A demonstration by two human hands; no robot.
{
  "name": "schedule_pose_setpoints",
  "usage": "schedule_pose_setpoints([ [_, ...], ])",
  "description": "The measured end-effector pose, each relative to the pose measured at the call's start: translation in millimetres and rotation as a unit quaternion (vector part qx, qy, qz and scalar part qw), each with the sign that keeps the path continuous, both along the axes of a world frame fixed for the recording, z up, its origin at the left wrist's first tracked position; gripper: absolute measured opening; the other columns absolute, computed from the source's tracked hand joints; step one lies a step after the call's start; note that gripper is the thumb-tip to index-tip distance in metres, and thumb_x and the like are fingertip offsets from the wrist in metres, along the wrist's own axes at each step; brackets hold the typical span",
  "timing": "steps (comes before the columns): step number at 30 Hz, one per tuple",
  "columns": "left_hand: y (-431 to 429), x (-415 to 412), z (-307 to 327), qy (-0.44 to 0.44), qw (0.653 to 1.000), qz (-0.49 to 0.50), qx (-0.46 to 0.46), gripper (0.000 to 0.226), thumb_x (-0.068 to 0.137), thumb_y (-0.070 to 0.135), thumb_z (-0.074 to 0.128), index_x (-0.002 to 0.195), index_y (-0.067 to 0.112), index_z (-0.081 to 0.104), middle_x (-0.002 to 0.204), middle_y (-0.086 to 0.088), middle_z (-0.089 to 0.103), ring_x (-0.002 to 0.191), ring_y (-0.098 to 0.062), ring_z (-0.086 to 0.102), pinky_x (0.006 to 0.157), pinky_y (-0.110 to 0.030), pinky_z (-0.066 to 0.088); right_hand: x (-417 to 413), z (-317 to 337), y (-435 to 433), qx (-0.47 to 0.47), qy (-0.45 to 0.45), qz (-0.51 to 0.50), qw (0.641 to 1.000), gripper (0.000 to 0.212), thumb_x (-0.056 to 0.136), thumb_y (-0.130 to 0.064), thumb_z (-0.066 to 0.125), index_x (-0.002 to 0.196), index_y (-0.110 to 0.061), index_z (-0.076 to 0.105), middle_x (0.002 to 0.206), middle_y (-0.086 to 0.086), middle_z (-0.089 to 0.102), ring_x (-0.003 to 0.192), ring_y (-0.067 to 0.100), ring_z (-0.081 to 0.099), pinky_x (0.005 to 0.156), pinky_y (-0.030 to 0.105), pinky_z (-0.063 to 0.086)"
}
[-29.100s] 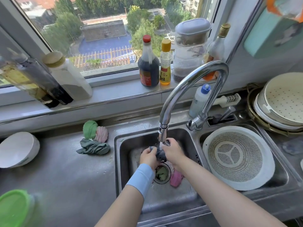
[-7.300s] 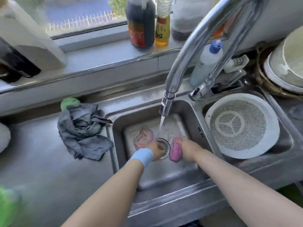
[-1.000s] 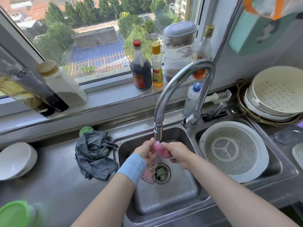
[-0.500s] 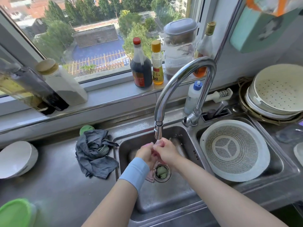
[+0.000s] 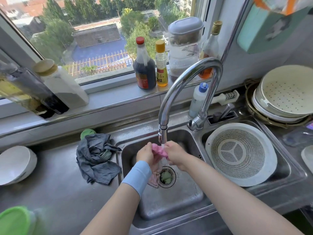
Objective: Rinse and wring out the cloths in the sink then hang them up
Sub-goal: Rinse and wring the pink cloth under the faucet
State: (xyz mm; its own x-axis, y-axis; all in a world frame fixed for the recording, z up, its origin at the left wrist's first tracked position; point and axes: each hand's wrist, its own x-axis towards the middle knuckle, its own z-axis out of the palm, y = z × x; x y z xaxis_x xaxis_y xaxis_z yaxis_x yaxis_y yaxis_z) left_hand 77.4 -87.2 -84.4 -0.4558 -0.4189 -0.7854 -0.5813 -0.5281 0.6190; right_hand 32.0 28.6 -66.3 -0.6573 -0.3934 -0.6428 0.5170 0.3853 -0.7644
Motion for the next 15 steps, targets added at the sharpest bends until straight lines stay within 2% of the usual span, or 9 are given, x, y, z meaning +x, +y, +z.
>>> schedule_pose_setpoints([
  [2,4,0,3,0.019,1.000,0.001,0.022,0.018,0.100,0.017,0.048,0.102,0.015,0.066,0.088,-0.012,0.073,0.068,-0.023,0.068,0.053,-0.027,0.055,-1,-3,-7,-0.001,0.041,-0.017,0.999,0.018,0.087,-0.005,0.054,0.078,-0.017,0.045,0.066,0.004,0.043,0.058,0.015,0.037,0.047,0.024,0.028],
  [4,8,-1,12,0.032,0.995,0.020,0.094,0.010,0.100,0.011,0.048,0.098,0.014,0.058,0.065,-0.008,0.068,0.052,-0.018,0.065,0.050,-0.029,0.056,2,-4,-12,-0.021,0.066,-0.041,0.997,0.014,0.083,-0.004,0.060,0.080,-0.015,0.050,0.070,0.004,0.053,0.066,0.018,0.049,0.055,0.029,0.040],
  [5,9,-2,15,0.036,0.990,0.036,0.130,0.008,0.100,0.010,0.048,0.100,0.010,0.056,0.060,-0.009,0.065,0.049,-0.019,0.063,0.050,-0.030,0.056,4,-4,-14,-0.026,0.083,-0.051,0.995,0.016,0.080,-0.004,0.062,0.075,-0.016,0.052,0.066,0.001,0.055,0.064,0.017,0.051,0.057,0.028,0.043],
  [7,9,-7,19,0.036,0.980,0.083,0.178,0.019,0.102,0.009,0.046,0.115,0.000,0.055,0.076,-0.016,0.065,0.064,-0.022,0.063,0.063,-0.035,0.056,9,-7,-15,-0.030,0.103,-0.069,0.992,0.021,0.078,-0.004,0.065,0.065,-0.016,0.053,0.060,0.000,0.055,0.061,0.015,0.052,0.057,0.025,0.045],
  [9,6,-13,15,0.037,0.972,0.125,0.195,0.025,0.101,0.005,0.049,0.125,0.003,0.053,0.093,-0.014,0.061,0.078,-0.022,0.060,0.087,-0.033,0.052,13,-12,-12,-0.042,0.089,-0.075,0.992,0.015,0.080,-0.008,0.065,0.067,-0.009,0.058,0.062,0.008,0.060,0.065,0.017,0.057,0.061,0.031,0.050],
  [10,6,-15,13,0.034,0.974,0.131,0.180,0.025,0.099,0.003,0.052,0.123,0.006,0.054,0.096,-0.011,0.061,0.082,-0.020,0.061,0.095,-0.031,0.049,15,-13,-8,-0.037,0.070,-0.072,0.994,0.012,0.082,-0.010,0.062,0.070,-0.009,0.060,0.061,0.008,0.061,0.061,0.016,0.056,0.055,0.029,0.051],
  [12,5,-16,9,0.030,0.977,0.124,0.172,0.020,0.096,0.007,0.059,0.116,0.007,0.059,0.100,-0.008,0.065,0.093,-0.021,0.064,0.103,-0.035,0.048,18,-13,1,0.005,0.022,-0.036,0.999,0.008,0.087,-0.018,0.052,0.080,-0.017,0.056,0.055,0.000,0.051,0.043,0.010,0.043,0.039,0.019,0.034],
  [13,5,-16,10,0.029,0.977,0.114,0.177,0.019,0.095,0.014,0.062,0.113,0.006,0.061,0.102,-0.009,0.067,0.097,-0.022,0.065,0.103,-0.038,0.048,19,-13,5,0.025,-0.002,-0.010,1.000,0.010,0.091,-0.021,0.046,0.088,-0.020,0.055,0.056,-0.001,0.048,0.038,0.009,0.039,0.039,0.017,0.031],
  [15,5,-16,11,0.035,0.980,0.088,0.175,0.033,0.095,0.032,0.063,0.110,0.003,0.065,0.108,-0.013,0.070,0.105,-0.026,0.068,0.103,-0.044,0.049,18,-10,13,0.032,-0.032,0.038,0.998,0.023,0.097,-0.022,0.036,0.101,-0.019,0.059,0.057,-0.001,0.053,0.038,0.009,0.045,0.039,0.018,0.032],
])
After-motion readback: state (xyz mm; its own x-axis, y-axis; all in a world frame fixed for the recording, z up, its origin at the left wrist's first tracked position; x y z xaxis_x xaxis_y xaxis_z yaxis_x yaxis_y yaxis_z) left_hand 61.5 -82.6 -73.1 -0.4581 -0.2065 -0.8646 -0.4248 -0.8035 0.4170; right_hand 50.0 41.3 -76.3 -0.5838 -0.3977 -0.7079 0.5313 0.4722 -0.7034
